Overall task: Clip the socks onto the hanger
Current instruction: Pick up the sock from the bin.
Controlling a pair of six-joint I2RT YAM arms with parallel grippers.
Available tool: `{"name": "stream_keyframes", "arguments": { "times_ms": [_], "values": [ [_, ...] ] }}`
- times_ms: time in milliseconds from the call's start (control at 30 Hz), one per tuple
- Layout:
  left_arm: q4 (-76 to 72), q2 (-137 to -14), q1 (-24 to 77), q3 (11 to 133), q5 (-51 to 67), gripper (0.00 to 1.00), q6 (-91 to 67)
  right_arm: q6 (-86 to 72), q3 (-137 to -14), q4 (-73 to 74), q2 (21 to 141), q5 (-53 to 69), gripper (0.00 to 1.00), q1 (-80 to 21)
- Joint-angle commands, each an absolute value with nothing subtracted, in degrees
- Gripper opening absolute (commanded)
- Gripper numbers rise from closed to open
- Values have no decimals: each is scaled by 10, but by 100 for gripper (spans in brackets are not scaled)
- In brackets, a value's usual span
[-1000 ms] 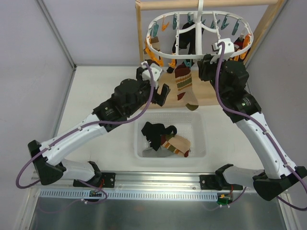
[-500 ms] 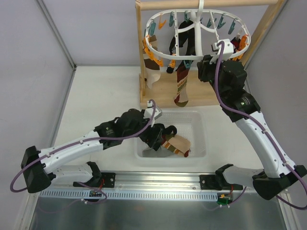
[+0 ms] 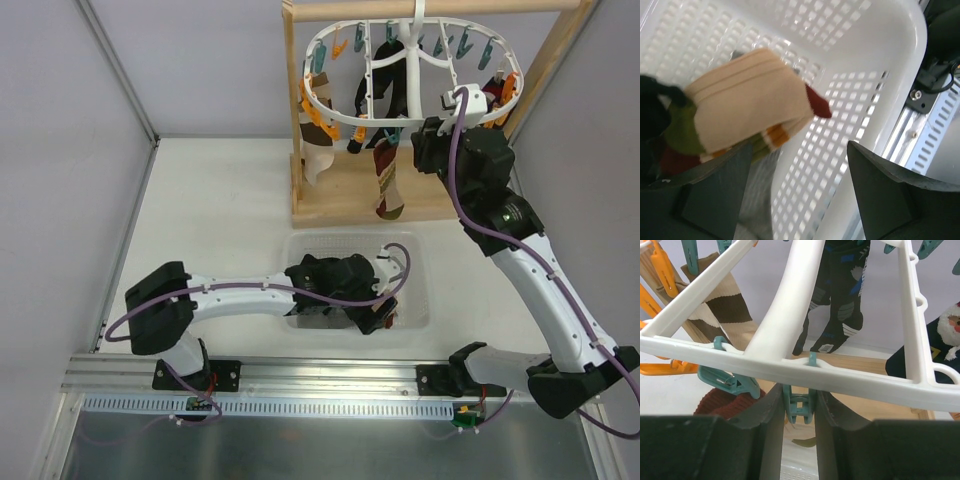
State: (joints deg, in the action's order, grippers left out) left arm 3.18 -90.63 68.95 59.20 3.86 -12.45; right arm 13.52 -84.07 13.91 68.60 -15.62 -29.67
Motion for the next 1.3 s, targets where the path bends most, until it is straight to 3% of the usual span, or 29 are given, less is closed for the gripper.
{"name": "stream_keyframes", "arguments": {
  "times_ms": [0,400,867,1000,1033,1100,1133,1200,1267],
  "values": [
    [-47,-946,706,627,22,76,-135,127,-829,149,655,-164,1,-298],
    [-72,-1045,705,694,2,69,-150,141,-814,156,623,-182,1,-298],
    [-66,-1056,715,663,-57,65,-172,135,-808,156,633,-179,1,-297],
    [-66,-1060,715,664,-54,52,-176,135,-809,157,636,-182,1,-297],
    [-65,-1058,715,662,-59,37,-175,135,-809,157,639,-182,1,-296],
    [-64,-1049,715,660,-64,26,-174,135,-811,156,642,-182,1,-297],
    [-64,-1047,715,657,-69,14,-174,135,-812,156,642,-182,1,-296],
    [-62,-1037,715,657,-74,0,-171,135,-815,156,646,-183,1,-297],
    [-59,-1028,715,655,-89,0,-168,136,-816,156,649,-183,1,-297]
  ]
}}
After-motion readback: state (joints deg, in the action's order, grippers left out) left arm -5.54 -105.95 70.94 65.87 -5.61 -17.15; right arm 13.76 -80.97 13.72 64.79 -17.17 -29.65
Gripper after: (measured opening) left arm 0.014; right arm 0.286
